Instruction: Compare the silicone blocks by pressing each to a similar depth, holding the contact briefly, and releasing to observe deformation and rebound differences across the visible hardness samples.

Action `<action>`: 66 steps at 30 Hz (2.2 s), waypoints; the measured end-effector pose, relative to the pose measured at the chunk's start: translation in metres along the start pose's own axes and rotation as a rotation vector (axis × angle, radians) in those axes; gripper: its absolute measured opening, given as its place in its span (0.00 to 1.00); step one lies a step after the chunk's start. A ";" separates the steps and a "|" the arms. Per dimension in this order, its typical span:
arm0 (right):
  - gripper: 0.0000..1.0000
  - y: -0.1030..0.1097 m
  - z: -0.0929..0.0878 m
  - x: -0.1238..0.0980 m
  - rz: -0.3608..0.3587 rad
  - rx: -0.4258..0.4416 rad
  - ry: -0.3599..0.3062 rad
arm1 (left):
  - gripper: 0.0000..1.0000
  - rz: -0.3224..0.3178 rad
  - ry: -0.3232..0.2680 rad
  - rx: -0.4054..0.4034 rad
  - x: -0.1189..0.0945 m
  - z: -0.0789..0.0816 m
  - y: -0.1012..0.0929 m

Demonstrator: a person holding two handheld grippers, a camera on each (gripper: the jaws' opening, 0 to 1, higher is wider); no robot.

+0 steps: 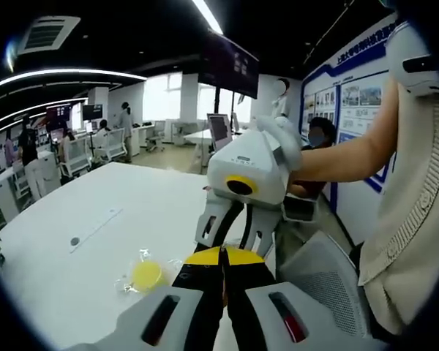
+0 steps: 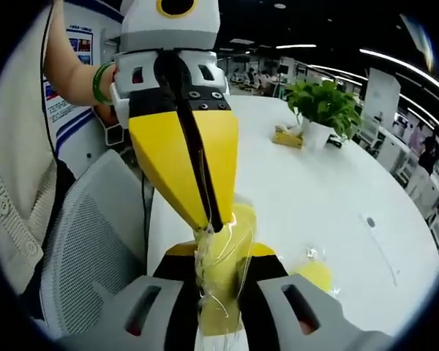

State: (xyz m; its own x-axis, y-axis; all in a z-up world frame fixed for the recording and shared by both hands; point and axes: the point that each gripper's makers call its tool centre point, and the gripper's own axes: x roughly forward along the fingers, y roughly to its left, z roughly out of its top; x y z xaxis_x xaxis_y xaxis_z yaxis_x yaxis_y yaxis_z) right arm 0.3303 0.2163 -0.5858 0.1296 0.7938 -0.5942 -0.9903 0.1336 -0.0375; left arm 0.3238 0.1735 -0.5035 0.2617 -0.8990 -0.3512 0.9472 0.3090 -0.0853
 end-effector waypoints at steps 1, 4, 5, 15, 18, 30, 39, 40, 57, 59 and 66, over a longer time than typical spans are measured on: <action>0.14 -0.001 0.000 0.000 -0.002 -0.003 -0.002 | 0.00 0.003 -0.001 -0.001 0.000 0.000 0.001; 0.15 -0.004 0.002 0.000 0.000 0.011 -0.001 | 0.00 0.012 -0.007 -0.006 -0.001 0.002 0.004; 0.16 -0.005 0.003 -0.001 -0.009 0.007 -0.006 | 0.00 0.017 -0.009 -0.015 -0.001 0.003 0.006; 0.26 -0.011 0.008 -0.004 -0.030 0.066 -0.036 | 0.00 0.042 -0.033 -0.035 -0.003 0.008 0.015; 0.29 -0.013 0.009 -0.004 -0.044 0.064 -0.045 | 0.00 0.046 -0.042 -0.045 -0.004 0.008 0.016; 0.32 -0.016 0.012 -0.005 -0.056 0.060 -0.061 | 0.00 0.055 -0.053 -0.054 -0.005 0.011 0.018; 0.34 -0.017 0.012 -0.007 -0.062 0.054 -0.066 | 0.00 0.061 -0.061 -0.053 -0.005 0.013 0.020; 0.34 -0.018 0.012 -0.007 -0.063 0.057 -0.066 | 0.00 0.062 -0.061 -0.051 -0.005 0.013 0.021; 0.46 -0.038 0.013 -0.018 -0.189 0.148 -0.131 | 0.00 0.118 -0.093 -0.101 -0.014 0.013 0.037; 0.49 -0.041 0.013 -0.020 -0.211 0.178 -0.145 | 0.00 0.128 -0.097 -0.106 -0.017 0.012 0.039; 0.61 -0.048 0.013 -0.030 -0.273 0.240 -0.200 | 0.00 0.159 -0.126 -0.139 -0.023 0.013 0.047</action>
State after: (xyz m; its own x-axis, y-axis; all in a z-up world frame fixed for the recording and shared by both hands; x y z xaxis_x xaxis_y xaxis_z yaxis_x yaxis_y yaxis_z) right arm 0.3743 0.1940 -0.5556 0.4161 0.8068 -0.4194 -0.8818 0.4707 0.0307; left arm 0.3646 0.2048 -0.4872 0.4345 -0.8646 -0.2523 0.8599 0.4815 -0.1693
